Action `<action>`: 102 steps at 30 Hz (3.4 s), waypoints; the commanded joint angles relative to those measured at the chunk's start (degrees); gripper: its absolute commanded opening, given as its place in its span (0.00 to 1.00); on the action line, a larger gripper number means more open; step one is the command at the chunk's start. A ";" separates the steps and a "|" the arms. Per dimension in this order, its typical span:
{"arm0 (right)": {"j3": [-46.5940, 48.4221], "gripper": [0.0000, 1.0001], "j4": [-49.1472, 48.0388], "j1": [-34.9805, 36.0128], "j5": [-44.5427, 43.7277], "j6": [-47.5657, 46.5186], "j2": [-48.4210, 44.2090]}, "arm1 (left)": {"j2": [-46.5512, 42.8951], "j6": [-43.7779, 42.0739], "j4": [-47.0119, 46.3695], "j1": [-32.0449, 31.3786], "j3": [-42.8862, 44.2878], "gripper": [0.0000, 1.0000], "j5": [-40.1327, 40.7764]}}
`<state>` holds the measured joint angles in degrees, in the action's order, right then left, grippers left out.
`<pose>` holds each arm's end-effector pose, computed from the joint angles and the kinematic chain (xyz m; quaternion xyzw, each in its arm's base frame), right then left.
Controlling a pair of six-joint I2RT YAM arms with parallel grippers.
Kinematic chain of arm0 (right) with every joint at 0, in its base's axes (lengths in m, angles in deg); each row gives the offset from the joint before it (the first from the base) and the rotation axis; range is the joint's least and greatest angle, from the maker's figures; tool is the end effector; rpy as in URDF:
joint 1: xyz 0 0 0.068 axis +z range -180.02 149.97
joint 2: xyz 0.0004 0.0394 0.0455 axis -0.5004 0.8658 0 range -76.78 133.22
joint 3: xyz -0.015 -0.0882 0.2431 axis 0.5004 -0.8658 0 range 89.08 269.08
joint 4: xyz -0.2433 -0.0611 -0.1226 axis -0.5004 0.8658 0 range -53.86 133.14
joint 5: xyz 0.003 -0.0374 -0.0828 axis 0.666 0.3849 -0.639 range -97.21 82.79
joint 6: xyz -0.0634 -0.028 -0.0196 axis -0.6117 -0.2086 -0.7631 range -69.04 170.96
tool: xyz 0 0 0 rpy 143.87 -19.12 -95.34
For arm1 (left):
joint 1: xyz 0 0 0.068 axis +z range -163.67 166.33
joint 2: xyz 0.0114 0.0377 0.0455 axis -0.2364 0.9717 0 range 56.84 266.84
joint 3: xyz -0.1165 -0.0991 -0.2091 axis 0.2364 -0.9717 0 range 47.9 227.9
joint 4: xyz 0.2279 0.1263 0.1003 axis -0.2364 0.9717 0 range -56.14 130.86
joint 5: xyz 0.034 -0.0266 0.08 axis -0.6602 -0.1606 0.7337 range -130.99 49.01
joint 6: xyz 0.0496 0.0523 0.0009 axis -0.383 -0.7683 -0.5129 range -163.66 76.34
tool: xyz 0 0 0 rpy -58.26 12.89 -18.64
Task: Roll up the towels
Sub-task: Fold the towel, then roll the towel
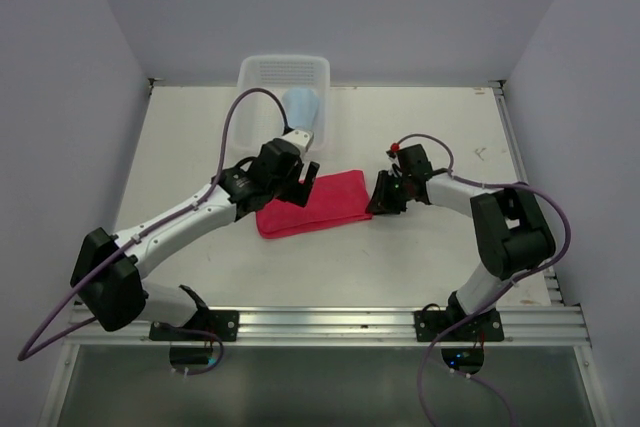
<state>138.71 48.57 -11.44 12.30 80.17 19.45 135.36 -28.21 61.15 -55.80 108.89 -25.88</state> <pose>0.3150 0.1269 0.0997 0.0429 0.9499 0.2559 0.1744 0.2577 -0.2119 0.2433 0.1620 0.9022 -0.0769 0.3922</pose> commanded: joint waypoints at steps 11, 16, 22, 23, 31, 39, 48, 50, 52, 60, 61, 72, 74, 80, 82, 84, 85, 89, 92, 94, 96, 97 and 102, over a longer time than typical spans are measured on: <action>-11.65 0.07 -5.39 1.01 -0.25 2.69 -11.21 | 4.36 0.73 -4.52 1.44 5.19 0.87 -6.67; -19.29 0.06 -4.26 2.94 -5.25 5.32 -20.71 | 7.34 1.96 -6.89 1.35 6.25 0.87 -11.49; -22.91 0.36 -0.92 2.94 -11.41 6.20 -31.53 | 12.44 4.59 -10.50 0.73 8.96 0.86 -17.39; -22.99 0.39 -0.83 2.86 -11.94 6.38 -32.15 | 13.14 4.77 -10.59 0.65 10.27 0.86 -17.92; -26.42 0.38 -2.93 2.86 -13.36 14.10 -39.00 | 21.05 7.40 -10.59 -0.58 18.36 0.83 -21.79; -32.48 0.38 -7.23 2.86 -12.22 19.82 -43.31 | 29.22 12.68 -7.78 -3.13 25.49 0.66 -23.20; -36.62 0.38 -13.64 2.94 -11.51 24.22 -46.30 | 35.38 17.78 -8.65 -7.26 30.33 0.45 -26.28; -37.14 0.38 -14.62 2.86 -10.81 24.58 -45.43 | 36.26 18.83 -8.83 -7.88 30.59 0.39 -26.28; -37.32 0.38 -15.59 2.86 -10.54 24.84 -44.64 | 37.40 19.53 -9.09 -8.23 31.20 0.38 -26.37; -37.76 0.38 -16.56 2.86 -9.84 24.84 -44.19 | 42.15 20.15 -6.99 -9.11 34.63 0.44 -22.41; -37.85 0.38 -16.56 2.94 -9.84 24.75 -44.19 | 42.41 20.15 -6.99 -9.20 35.16 0.46 -22.15; -38.11 0.38 -16.82 2.94 -9.31 24.23 -44.19 | 49.88 17.87 -4.53 -10.16 40.87 0.47 -18.89; -38.11 0.38 -16.91 2.86 -9.14 24.14 -44.19 | 51.90 17.34 -2.42 -10.43 42.71 0.47 -18.11; -38.55 0.38 -17.52 2.94 -9.40 23.96 -44.02 | 53.93 16.90 0.83 -11.04 43.69 0.46 -15.38; -38.81 0.38 -18.05 2.86 -9.31 23.87 -43.58 | 54.11 16.90 2.15 -11.04 43.77 0.45 -13.72; -38.90 0.38 -19.01 2.94 -9.31 23.79 -42.88 | 54.37 16.81 3.38 -11.22 43.86 0.45 -12.84; -38.90 0.38 -19.28 2.86 -9.14 23.79 -42.53 | 54.63 16.55 3.99 -11.22 44.12 0.44 -12.48; -38.99 0.38 -21.30 2.94 -8.96 23.79 -40.68 | 56.38 16.02 7.07 -12.01 45.27 0.41 -10.02; -38.99 0.38 -22.35 2.94 -9.05 23.79 -39.45 | 57.62 16.55 8.48 -12.62 45.53 0.38 -8.79; -39.17 0.38 -22.88 2.94 -9.05 23.79 -39.27 | 58.23 16.81 9.27 -13.06 45.79 0.33 -7.30; -39.34 0.38 -23.06 2.94 -9.05 23.79 -39.27 | 58.94 16.73 10.58 -13.33 46.67 0.31 -6.42; -39.34 0.38 -22.97 2.94 -9.05 23.70 -39.36 | 59.90 16.73 11.11 -13.68 47.02 0.31 -6.15; -39.34 0.38 -23.15 2.94 -8.52 23.26 -39.45 | 61.31 17.43 12.09 -13.94 47.03 0.12 -5.80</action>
<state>99.83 28.11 -8.55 2.88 104.19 -20.05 191.32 -10.38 66.79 -69.09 157.37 -32.22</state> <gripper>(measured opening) 0.383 0.174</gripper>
